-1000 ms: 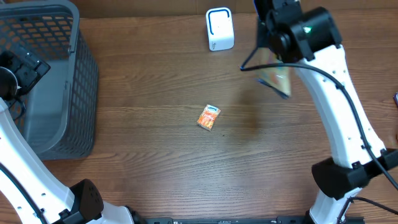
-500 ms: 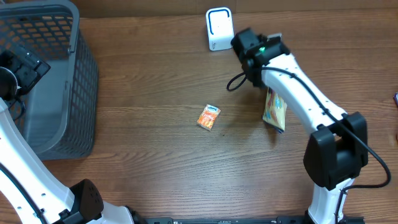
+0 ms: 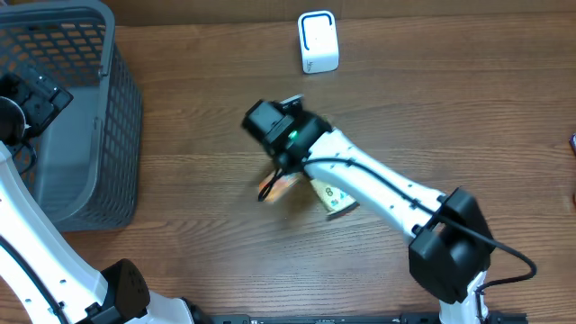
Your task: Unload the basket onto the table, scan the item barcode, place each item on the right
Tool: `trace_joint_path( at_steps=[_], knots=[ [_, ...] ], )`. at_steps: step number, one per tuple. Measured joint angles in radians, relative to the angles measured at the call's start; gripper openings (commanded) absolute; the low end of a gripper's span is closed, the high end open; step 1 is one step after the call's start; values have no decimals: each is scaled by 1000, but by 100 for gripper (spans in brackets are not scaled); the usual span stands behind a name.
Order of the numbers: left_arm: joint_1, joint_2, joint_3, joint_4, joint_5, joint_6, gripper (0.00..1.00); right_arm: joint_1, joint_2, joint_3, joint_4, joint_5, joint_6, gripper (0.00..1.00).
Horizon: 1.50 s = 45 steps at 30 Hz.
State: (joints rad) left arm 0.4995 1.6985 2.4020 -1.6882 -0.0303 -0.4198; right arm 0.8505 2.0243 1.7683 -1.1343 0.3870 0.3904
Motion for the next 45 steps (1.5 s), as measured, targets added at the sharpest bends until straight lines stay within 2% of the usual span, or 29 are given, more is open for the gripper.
trace_joint_path(
  at_steps=[3, 7, 10, 16, 20, 24, 29, 35, 39, 41, 43, 44, 45],
  knots=[
    [0, 0, 0, 0, 0, 0, 100, 11, 0, 25, -16, -70, 1, 91],
    [0, 0, 0, 0, 0, 0, 100, -18, 0, 120, -103, -130, 4, 100],
    [0, 0, 0, 0, 0, 0, 100, -66, -2, 186, -150, -150, -1, 100],
    [0, 0, 0, 0, 0, 0, 100, -177, -6, 183, -166, -204, -120, 100],
    [0, 0, 0, 0, 0, 0, 100, -172, -2, 96, -95, -183, -177, 100],
    [0, 0, 0, 0, 0, 0, 100, -108, 46, 5, 8, -84, -200, 100],
    [0, 0, 0, 0, 0, 0, 100, -33, 114, -42, 95, 15, -213, 100],
    [0, 0, 0, 0, 0, 0, 100, -34, 175, -48, 148, 70, -216, 99],
    [0, 0, 0, 0, 0, 0, 100, -55, 227, -48, 157, 89, -213, 93],
    [0, 0, 0, 0, 0, 0, 100, -65, 230, -42, 164, 92, -220, 82],
    [0, 0, 0, 0, 0, 0, 100, -78, 235, -42, 166, 95, -217, 62],
    [0, 0, 0, 0, 0, 0, 100, -88, 240, -42, 170, 90, -213, 44],
    [0, 0, 0, 0, 0, 0, 100, -93, 244, -42, 171, 93, -212, 30]
  ],
)
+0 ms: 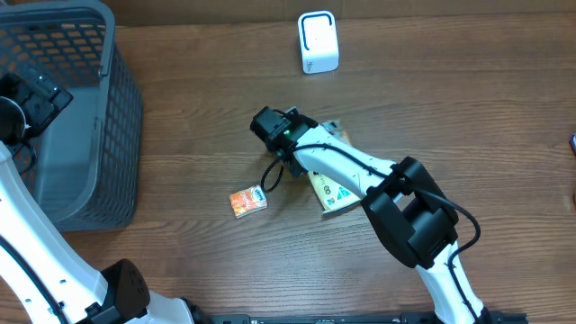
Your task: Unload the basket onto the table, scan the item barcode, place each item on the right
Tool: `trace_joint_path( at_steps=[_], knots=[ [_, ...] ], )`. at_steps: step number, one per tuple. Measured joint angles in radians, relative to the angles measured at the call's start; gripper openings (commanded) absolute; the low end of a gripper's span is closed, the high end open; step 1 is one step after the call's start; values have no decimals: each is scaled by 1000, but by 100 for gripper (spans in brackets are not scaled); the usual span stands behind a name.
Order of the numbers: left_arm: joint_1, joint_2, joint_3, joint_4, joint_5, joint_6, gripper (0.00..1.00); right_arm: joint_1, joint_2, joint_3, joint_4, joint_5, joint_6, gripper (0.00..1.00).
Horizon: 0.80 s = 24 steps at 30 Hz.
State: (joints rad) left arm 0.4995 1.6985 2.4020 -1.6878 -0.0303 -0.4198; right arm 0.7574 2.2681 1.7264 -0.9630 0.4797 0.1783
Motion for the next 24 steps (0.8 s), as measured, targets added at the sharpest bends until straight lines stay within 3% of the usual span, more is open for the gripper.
trace_joint_path(
  at_steps=[2, 3, 10, 15, 24],
  knots=[
    [0, 0, 0, 0, 0, 0, 100, -19, 3, 0, 5, -20, 1, 5],
    [0, 0, 0, 0, 0, 0, 100, -30, 6, 0, 6, -32, 1, 4],
    [0, 0, 0, 0, 0, 0, 100, -95, 10, 28, -31, -146, 47, 4],
    [0, 0, 0, -1, 0, 0, 100, -150, 13, 131, -192, -304, 79, 4],
    [0, 0, 0, 0, 0, 0, 100, -294, -49, 322, -318, -915, 31, 4]
  ],
)
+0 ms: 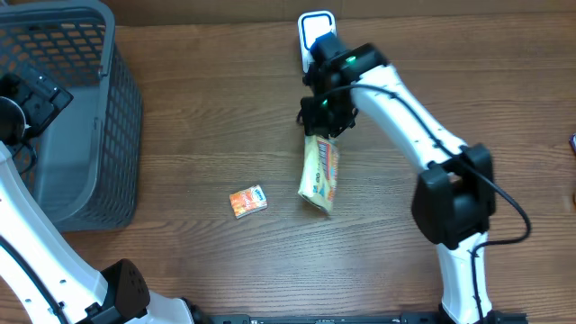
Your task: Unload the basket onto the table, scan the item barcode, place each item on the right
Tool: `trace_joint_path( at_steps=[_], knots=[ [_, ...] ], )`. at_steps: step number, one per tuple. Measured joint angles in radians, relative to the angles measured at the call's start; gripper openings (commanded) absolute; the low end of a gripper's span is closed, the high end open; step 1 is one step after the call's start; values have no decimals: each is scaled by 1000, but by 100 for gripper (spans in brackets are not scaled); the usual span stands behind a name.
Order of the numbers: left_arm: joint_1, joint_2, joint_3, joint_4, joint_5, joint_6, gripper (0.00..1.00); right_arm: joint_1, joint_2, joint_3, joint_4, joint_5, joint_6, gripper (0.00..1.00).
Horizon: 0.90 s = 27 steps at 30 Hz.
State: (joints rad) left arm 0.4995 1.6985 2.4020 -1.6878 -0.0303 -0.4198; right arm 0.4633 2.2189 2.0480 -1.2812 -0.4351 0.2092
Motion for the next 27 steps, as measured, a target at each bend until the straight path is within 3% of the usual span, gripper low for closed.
trace_joint_path(
  at_steps=[6, 16, 19, 22, 27],
  knots=[
    [0, 0, 0, 0, 0, 0, 100, -69, -17, -33, 46, -401, -67, 4],
    [0, 0, 0, 0, 0, 0, 100, -158, -17, -391, 311, -712, -54, 4],
    [0, 0, 0, 0, 0, 0, 100, -212, -17, -433, 274, -640, -28, 4],
    [0, 0, 0, 0, 0, 0, 100, -272, -17, -429, 214, -452, 16, 31],
    [0, 0, 0, 0, 0, 0, 100, -363, -17, -376, 62, -77, 41, 41]
  ],
)
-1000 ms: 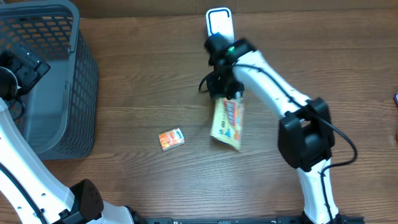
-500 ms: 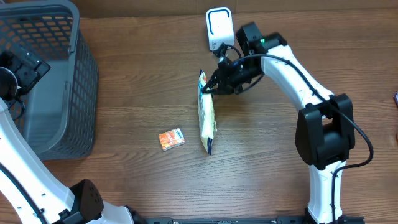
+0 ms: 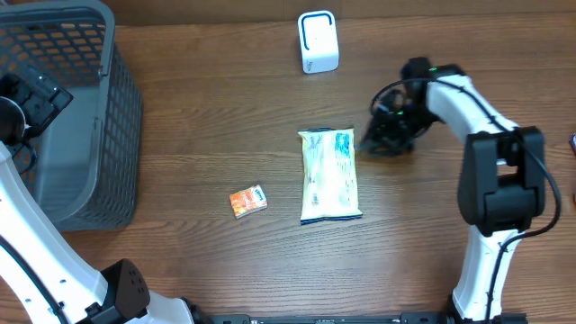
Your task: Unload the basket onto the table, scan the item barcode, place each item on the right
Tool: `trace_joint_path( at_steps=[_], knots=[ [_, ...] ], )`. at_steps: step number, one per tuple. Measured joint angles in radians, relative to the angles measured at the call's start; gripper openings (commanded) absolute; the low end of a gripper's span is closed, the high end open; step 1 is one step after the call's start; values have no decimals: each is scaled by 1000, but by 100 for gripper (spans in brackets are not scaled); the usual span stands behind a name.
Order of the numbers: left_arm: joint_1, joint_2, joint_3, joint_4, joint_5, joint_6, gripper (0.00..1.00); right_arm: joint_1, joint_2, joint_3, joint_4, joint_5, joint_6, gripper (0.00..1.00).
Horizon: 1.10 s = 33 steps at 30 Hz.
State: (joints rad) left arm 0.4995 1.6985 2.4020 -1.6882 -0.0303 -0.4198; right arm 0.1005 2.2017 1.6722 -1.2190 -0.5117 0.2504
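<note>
A white and blue-green packet (image 3: 329,175) lies flat on the wooden table (image 3: 180,117), a little below the white scanner (image 3: 317,42) with its blue-edged window. My right gripper (image 3: 376,137) sits low just to the right of the packet's top corner. It holds nothing and looks open, though its dark fingers are hard to make out. My left gripper (image 3: 38,97) hangs over the grey basket (image 3: 90,117) at the far left; its jaws cannot be read.
A small orange packet (image 3: 247,201) lies left of the big packet. The basket fills the left edge. The right arm's base stands at the front right.
The right gripper held the packet by its top end just under the scanner, yellow-orange face showing. Now the packet lies flat with its white and blue face up, and the gripper is right of it, let go.
The right gripper was first low over both packets at mid-table. Then it was at the big packet's upper end, with the orange one lying free to the left. Then it held the big packet under the scanner. Now the packet is down, flipped. The left arm stayed still.
</note>
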Motion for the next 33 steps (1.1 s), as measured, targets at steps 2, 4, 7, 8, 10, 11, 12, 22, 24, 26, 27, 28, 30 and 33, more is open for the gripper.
trace_joint_path(
  at_steps=[2, 4, 7, 8, 10, 11, 12, 22, 24, 26, 27, 28, 30, 33],
  knots=[
    [0, 0, 0, 0, 0, 0, 100, -23, 0, 48, -63, 111, 10, 49],
    [0, 0, 0, 0, 0, 0, 100, -34, 0, 111, -118, 195, 7, 57],
    [0, 0, 0, 0, 0, 0, 100, -34, 0, 212, -209, 252, -7, 56],
    [0, 0, 0, 1, 0, 0, 100, -32, -2, 246, -241, 250, -25, 55],
    [0, 0, 0, 0, 0, 0, 100, -24, -3, 304, -291, 208, -76, 47],
    [0, 0, 0, 0, 0, 0, 100, -14, -5, 326, -310, 172, -108, 35],
    [0, 0, 0, 0, 0, 0, 100, -4, -8, 336, -318, 147, -128, 24],
    [0, 0, 0, 0, 0, 0, 100, 241, -9, 260, -125, 43, -222, 4],
    [0, 0, 0, 0, 0, 0, 100, 288, -9, 213, -53, 53, -199, 4],
    [0, 0, 0, 0, 0, 0, 100, 322, -9, 162, 18, 84, -159, 4],
    [0, 0, 0, 0, 0, 0, 100, 331, -9, 139, 45, 103, -139, 4],
    [0, 0, 0, 0, 0, 0, 100, 338, -9, 104, 84, 134, -107, 4],
    [0, 0, 0, 0, 0, 0, 100, 336, -9, 60, 137, 168, -73, 4],
    [0, 0, 0, 0, 0, 0, 100, 318, -9, -4, 214, 209, -37, 4]
  ],
)
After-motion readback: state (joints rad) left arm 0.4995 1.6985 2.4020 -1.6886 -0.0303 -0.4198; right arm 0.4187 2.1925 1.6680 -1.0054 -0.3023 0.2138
